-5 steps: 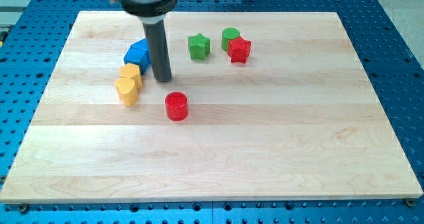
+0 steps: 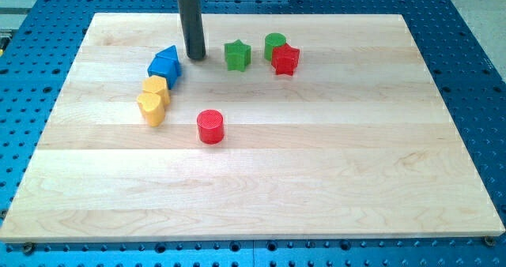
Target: Slide the red circle vertically below the green star
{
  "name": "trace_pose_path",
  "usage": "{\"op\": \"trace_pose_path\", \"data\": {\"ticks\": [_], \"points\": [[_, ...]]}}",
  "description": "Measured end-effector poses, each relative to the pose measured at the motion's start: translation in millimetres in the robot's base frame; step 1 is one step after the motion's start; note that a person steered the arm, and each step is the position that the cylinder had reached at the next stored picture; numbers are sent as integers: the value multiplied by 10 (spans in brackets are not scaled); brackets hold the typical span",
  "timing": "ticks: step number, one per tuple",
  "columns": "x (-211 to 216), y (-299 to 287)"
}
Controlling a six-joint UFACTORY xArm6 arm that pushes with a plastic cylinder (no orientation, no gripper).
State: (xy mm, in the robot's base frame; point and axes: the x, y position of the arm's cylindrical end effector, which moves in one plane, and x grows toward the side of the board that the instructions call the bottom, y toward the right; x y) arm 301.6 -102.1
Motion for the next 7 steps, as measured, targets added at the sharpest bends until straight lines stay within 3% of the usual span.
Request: {"op": "trace_pose_path", "data": {"ticks": [5, 7], "points": [[53, -140], [915, -124]]}}
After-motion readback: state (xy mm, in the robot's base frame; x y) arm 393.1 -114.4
